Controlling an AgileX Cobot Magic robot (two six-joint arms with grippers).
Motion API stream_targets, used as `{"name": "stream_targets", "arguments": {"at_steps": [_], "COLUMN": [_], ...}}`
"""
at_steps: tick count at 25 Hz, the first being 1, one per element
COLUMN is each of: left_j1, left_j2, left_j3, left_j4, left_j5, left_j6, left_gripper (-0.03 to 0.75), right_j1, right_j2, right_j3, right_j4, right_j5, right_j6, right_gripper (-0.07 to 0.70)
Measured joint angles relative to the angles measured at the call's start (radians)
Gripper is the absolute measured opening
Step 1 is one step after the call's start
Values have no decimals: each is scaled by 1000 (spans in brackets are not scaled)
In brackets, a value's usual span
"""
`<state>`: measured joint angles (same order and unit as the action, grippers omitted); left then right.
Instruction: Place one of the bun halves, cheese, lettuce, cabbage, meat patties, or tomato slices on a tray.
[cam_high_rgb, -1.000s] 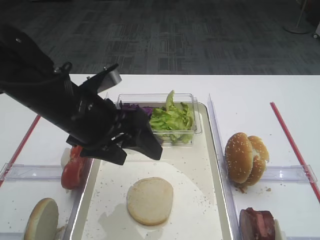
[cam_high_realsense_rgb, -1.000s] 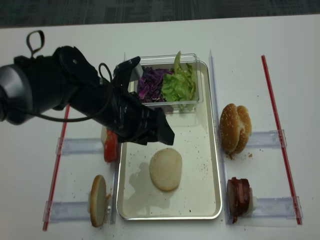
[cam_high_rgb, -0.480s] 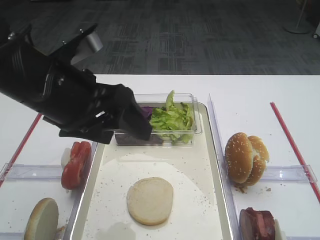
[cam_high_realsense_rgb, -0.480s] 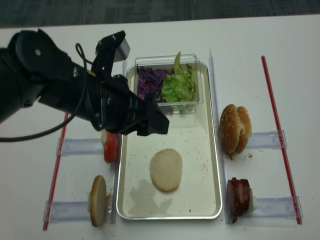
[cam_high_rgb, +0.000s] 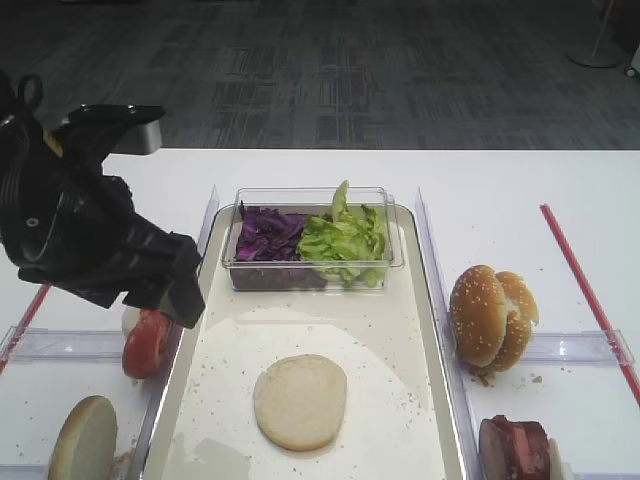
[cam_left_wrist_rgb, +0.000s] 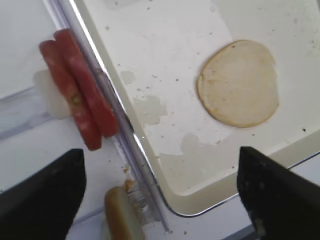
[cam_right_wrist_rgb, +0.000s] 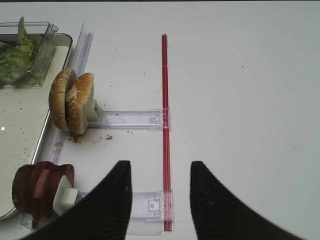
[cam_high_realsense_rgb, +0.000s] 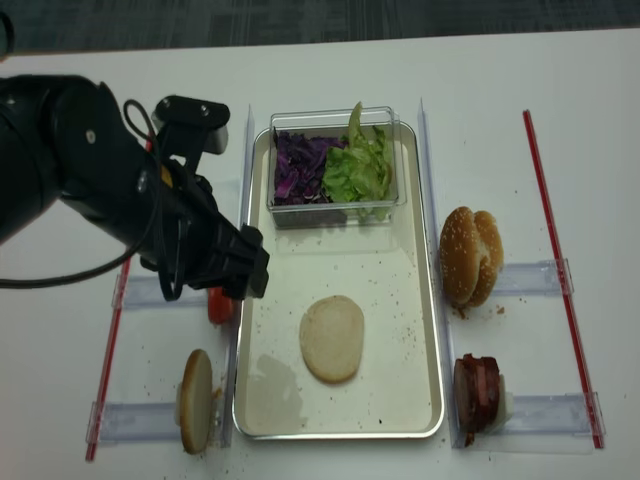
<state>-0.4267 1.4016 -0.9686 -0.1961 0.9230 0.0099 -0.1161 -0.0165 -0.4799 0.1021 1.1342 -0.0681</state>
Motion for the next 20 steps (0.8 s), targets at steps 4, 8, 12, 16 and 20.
{"name": "stream_targets", "arguments": {"at_steps": [4,8,12,16,20], "left_j1": [0,7,89,236,392], "left_j2": [0,0,0,0,0], "left_j3": [0,0,0,0,0], "left_j4": [26,31,35,86,134], "left_j5": [6,8,18,52,91], "left_j6": [-10,-10,-10,-10,4], "left_gripper": [568,568,568,568,568], "right_j1": [0,0,0,0,0], "right_j2": [0,0,0,0,0], "right_j3": [0,0,0,0,0], "right_j4": [0,0,0,0,0], "right_j5": [0,0,0,0,0], "right_j6": [2,2,2,2,2], "right_gripper": [319,319,319,319,319]}}
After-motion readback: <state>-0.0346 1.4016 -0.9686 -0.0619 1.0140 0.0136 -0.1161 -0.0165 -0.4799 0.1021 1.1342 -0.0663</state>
